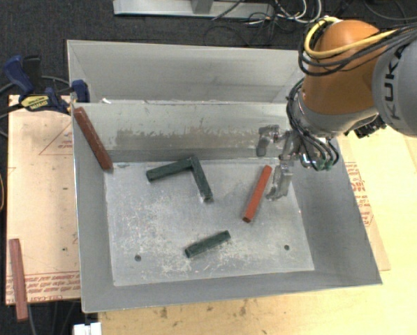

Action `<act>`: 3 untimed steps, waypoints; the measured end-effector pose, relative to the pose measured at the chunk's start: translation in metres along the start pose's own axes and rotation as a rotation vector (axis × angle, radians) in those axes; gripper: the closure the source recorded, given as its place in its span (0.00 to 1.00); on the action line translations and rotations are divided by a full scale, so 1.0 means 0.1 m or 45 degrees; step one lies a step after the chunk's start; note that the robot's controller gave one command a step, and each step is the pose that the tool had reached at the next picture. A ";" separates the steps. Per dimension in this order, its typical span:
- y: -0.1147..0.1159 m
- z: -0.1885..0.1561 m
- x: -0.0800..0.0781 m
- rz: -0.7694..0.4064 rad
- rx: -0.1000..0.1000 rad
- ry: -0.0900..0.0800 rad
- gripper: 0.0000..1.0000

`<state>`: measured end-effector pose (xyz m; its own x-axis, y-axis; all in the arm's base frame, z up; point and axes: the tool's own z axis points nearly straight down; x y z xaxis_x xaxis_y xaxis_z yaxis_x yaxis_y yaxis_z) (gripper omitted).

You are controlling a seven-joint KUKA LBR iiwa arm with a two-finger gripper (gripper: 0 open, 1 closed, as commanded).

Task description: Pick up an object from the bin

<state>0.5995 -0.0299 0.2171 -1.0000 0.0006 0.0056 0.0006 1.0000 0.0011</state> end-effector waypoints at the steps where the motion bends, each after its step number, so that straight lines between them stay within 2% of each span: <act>1: -0.45 1.48 -0.13 -0.810 0.001 -0.005 0.00; 2: -0.45 1.46 -0.14 -0.809 0.002 -0.010 1.00; 3: -0.24 0.00 -0.27 -0.953 0.009 -0.022 1.00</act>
Offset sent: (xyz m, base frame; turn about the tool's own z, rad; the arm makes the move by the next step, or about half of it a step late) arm 0.0125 -0.0448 -0.1467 -0.6400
